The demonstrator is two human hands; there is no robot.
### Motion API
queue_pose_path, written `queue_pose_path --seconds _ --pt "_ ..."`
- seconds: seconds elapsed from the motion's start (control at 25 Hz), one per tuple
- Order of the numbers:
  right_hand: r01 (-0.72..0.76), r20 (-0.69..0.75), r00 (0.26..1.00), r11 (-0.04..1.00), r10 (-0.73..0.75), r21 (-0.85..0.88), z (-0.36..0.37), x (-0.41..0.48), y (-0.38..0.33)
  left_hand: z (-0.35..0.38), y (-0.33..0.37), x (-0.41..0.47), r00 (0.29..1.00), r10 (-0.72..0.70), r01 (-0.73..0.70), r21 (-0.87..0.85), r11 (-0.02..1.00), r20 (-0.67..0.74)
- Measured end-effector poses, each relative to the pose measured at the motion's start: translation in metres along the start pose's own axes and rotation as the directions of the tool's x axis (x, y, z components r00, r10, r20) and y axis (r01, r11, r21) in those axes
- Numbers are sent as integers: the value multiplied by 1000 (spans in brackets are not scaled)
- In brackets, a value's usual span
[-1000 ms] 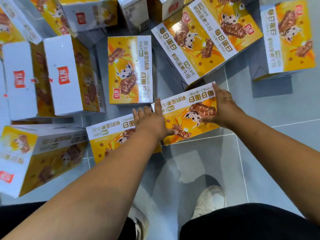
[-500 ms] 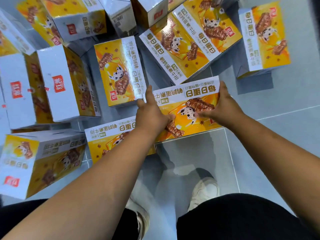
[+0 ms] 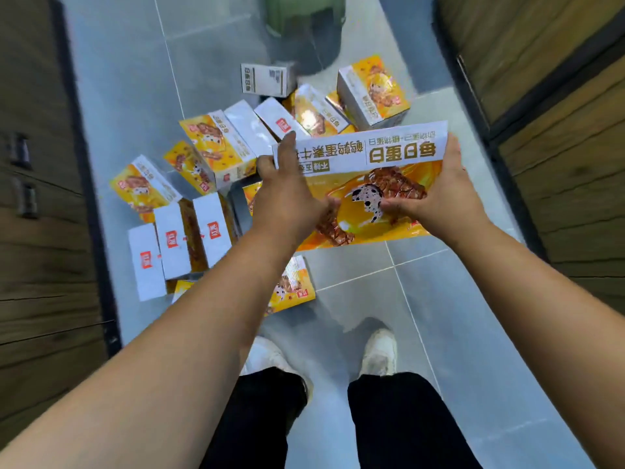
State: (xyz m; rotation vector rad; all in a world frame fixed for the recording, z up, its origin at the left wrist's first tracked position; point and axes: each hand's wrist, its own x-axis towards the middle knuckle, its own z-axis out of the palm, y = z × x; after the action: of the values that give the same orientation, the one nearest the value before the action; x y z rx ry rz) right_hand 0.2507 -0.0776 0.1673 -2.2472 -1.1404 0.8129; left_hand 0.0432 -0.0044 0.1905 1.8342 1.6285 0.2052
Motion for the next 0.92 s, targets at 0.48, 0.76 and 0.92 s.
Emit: queue_pose_path --seconds 0.48,0.76,0.92 --pt "162 -367 926 972 -91 167 -257 -205 -197 -263 197 -164 907 383 -384 27 923 -174" --pt "79 -602 796 978 53 191 -343 -370 -208 -307 275 -288 741 658 -660 37 751 -133" --pt "16 -718 677 972 163 236 -388 -488 -179 -292 324 -385 621 783 -784 3 621 -36"
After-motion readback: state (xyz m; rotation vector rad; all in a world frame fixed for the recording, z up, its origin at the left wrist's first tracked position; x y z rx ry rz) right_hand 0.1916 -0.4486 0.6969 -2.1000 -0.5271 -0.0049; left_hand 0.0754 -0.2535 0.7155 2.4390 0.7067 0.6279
